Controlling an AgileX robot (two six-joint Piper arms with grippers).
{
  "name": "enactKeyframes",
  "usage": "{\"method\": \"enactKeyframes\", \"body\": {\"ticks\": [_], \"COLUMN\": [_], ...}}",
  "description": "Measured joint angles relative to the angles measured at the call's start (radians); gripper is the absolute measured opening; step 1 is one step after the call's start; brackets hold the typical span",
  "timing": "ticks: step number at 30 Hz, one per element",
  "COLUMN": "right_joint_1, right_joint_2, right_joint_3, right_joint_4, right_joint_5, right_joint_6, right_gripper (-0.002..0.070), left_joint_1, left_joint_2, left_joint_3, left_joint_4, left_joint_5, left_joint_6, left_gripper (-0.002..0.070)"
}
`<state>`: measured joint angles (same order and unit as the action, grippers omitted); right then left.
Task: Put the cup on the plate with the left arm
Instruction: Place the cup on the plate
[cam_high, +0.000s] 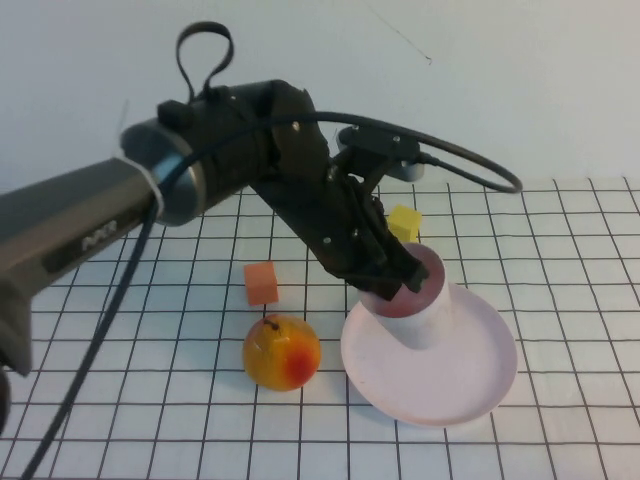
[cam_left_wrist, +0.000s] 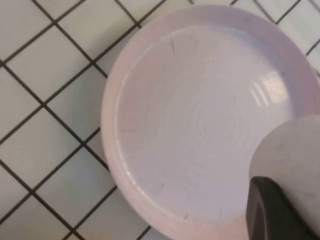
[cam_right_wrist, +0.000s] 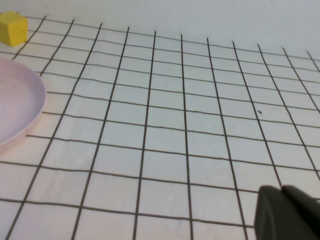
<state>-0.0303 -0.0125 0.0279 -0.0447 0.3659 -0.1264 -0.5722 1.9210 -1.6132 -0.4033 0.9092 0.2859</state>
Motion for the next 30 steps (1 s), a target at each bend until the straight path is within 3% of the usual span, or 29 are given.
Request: {"method": "enactKeyframes", "body": {"ticks": [12, 30], "right_joint_1": [0.0, 0.0], "right_joint_2": [0.0, 0.0], "right_joint_3": [0.0, 0.0], "right_joint_4": [0.0, 0.0], "right_joint_5": [0.0, 0.0], "right_joint_6": [0.0, 0.0], "right_gripper": [-0.0002, -0.0002], "left_joint_1": [-0.027, -0.051], "left_joint_2": [0.183, 0.207], "left_joint_3": [-0.074, -0.079], "left_joint_4": [0.053, 0.087], "left_joint_5": [-0.053, -0.115], "left_joint_6": [-0.042, -0.038], "left_gripper": [0.0017, 0.0067]}}
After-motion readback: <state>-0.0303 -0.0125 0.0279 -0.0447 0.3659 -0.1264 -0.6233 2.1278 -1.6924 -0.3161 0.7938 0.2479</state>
